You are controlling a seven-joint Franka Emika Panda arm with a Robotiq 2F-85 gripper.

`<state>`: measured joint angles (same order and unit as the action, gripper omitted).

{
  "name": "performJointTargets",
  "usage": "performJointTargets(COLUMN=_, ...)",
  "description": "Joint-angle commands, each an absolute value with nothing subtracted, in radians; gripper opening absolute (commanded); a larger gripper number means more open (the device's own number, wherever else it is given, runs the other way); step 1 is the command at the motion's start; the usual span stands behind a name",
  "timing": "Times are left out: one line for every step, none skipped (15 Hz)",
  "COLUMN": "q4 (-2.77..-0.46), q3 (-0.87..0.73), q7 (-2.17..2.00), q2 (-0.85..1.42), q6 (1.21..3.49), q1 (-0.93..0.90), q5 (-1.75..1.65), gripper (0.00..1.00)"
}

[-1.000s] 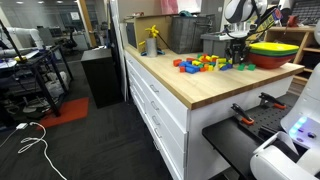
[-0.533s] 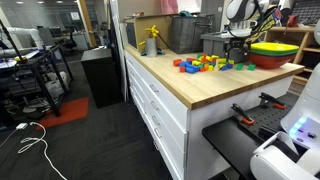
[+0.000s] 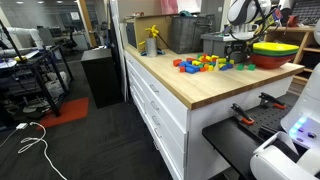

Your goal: Pick up the green cylindrical block and move it a little forward on the table, pick up the green square block and move it a little forward on the table

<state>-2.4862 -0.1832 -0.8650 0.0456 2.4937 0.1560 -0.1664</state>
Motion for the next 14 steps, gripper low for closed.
performJointTargets(q4=-2.527, q3=-0.194, q7=-0.843, q2=0.016, q6=2.514, q1=0.167, q5=-0.134, gripper=1.00)
performJointTargets(q4=-2.532, q3=-0.195, q7=-0.842, q2=0.016, q6=2.516, q1=0.169, q5=-0.131, gripper=1.00)
performJointTargets(q4=-2.536, q3=-0.196, q7=-0.842, q2=0.016, q6=2.516, q1=0.171, q5=-0.128, gripper=1.00)
performJointTargets(q4=-2.539, q3=-0.198, q7=-0.842, q2=0.016, q6=2.516, q1=0.171, q5=-0.124, gripper=1.00)
performJointTargets(q4=-2.542, q3=-0.200, q7=-0.842, q2=0.017, q6=2.517, q1=0.171, q5=-0.120, gripper=1.00)
performJointTargets(q4=-2.544, q3=-0.201, q7=-0.843, q2=0.017, q6=2.517, q1=0.171, q5=-0.115, gripper=1.00)
performJointTargets(q4=-2.546, q3=-0.202, q7=-0.844, q2=0.017, q6=2.517, q1=0.171, q5=-0.110, gripper=1.00)
performJointTargets(q4=-2.548, q3=-0.203, q7=-0.844, q2=0.018, q6=2.519, q1=0.171, q5=-0.104, gripper=1.00)
performJointTargets(q4=-2.549, q3=-0.203, q7=-0.845, q2=0.020, q6=2.523, q1=0.171, q5=-0.098, gripper=1.00)
performJointTargets(q4=-2.550, q3=-0.203, q7=-0.846, q2=0.026, q6=2.529, q1=0.171, q5=-0.092, gripper=1.00)
performJointTargets(q4=-2.551, q3=-0.202, q7=-0.845, q2=0.031, q6=2.535, q1=0.171, q5=-0.085, gripper=1.00)
performJointTargets(q4=-2.552, q3=-0.202, q7=-0.845, q2=0.034, q6=2.538, q1=0.170, q5=-0.078, gripper=1.00)
performJointTargets(q4=-2.554, q3=-0.203, q7=-0.847, q2=0.039, q6=2.544, q1=0.171, q5=-0.073, gripper=1.00)
performJointTargets(q4=-2.556, q3=-0.204, q7=-0.848, q2=0.040, q6=2.549, q1=0.171, q5=-0.071, gripper=1.00)
